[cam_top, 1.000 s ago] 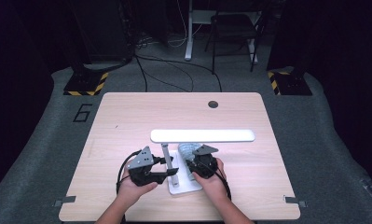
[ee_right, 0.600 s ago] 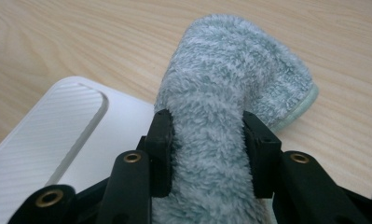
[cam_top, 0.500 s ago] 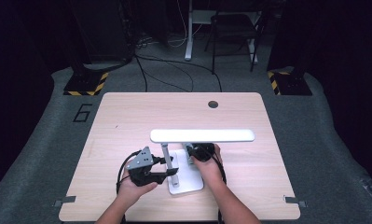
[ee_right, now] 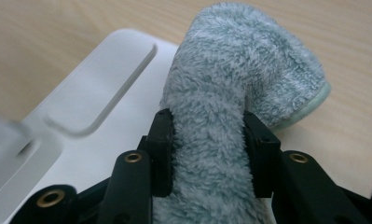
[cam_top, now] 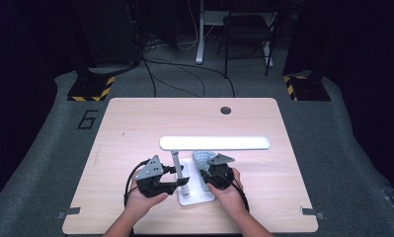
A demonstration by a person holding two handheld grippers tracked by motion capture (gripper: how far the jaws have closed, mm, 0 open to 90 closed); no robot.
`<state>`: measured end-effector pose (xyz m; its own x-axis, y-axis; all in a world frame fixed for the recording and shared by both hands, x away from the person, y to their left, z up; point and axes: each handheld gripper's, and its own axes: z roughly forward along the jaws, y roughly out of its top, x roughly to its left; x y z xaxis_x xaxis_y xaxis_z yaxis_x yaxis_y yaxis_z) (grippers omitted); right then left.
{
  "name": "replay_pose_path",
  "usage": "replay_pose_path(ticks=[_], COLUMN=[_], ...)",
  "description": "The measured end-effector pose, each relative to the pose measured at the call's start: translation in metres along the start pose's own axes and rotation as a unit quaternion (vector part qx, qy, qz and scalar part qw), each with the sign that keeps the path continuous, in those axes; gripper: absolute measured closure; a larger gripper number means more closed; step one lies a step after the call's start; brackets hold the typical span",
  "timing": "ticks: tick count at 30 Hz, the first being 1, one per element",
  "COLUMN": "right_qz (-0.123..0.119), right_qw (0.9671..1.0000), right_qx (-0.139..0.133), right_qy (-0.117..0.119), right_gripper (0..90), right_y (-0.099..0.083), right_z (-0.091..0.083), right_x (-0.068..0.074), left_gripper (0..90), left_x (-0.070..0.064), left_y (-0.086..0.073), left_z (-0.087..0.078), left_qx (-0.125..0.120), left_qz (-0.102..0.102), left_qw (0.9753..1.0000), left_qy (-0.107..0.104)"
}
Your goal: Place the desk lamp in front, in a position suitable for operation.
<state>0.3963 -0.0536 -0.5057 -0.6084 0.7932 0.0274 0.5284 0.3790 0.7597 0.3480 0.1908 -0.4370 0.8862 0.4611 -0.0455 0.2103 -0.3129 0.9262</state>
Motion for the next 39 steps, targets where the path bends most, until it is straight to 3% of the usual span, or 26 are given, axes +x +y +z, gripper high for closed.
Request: replay_pose_path(ticks=[1,9,13,17,21,24,26,29,34,39], right_qz=[-0.001,-0.016,-0.020,-0.004,-0.042,-0.043,-0.052,-0.034,-0.039,-0.025], right_qw=[0.9999,0.9993,0.9990,0.9987,0.9970,0.9972,0.9965,0.9974,0.9982,0.9987], right_qx=[0.000,0.005,0.015,0.016,0.015,0.010,0.009,0.002,0.008,0.012], right_qy=[0.010,0.032,0.036,0.049,0.064,0.061,0.065,0.064,0.046,0.044], right_gripper=[61.1,61.0,61.1,60.5,59.9,60.0,60.4,60.6,60.7,61.1], right_y=[-0.009,-0.033,-0.036,-0.035,-0.032,-0.028,-0.025,-0.020,-0.008,0.004], right_z=[-0.010,-0.038,-0.045,-0.050,-0.044,-0.037,-0.031,-0.023,-0.010,0.004], right_x=[0.003,0.015,0.017,0.027,0.052,0.057,0.053,0.047,0.042,0.030], left_gripper=[52.6,52.4,52.4,52.3,52.3,52.2,52.3,52.2,52.2,52.2], left_x=[0.000,0.000,0.000,0.000,0.001,0.001,0.001,0.001,0.001,0.001], left_y=[0.000,0.000,0.000,-0.001,0.000,0.000,0.000,0.000,-0.001,-0.001], left_z=[0.000,0.000,0.001,0.001,0.001,0.001,0.001,0.000,0.001,0.001], left_qx=[-0.001,-0.001,-0.004,-0.004,-0.001,-0.002,-0.001,0.002,-0.003,-0.004], left_qz=[0.000,-0.002,-0.004,-0.005,-0.006,-0.007,-0.008,-0.008,-0.008,-0.009], left_qw=[1.0000,1.0000,1.0000,1.0000,1.0000,1.0000,1.0000,1.0000,1.0000,0.9999], left_qy=[0.001,0.002,0.003,0.003,-0.001,0.000,-0.001,-0.005,-0.002,-0.002])
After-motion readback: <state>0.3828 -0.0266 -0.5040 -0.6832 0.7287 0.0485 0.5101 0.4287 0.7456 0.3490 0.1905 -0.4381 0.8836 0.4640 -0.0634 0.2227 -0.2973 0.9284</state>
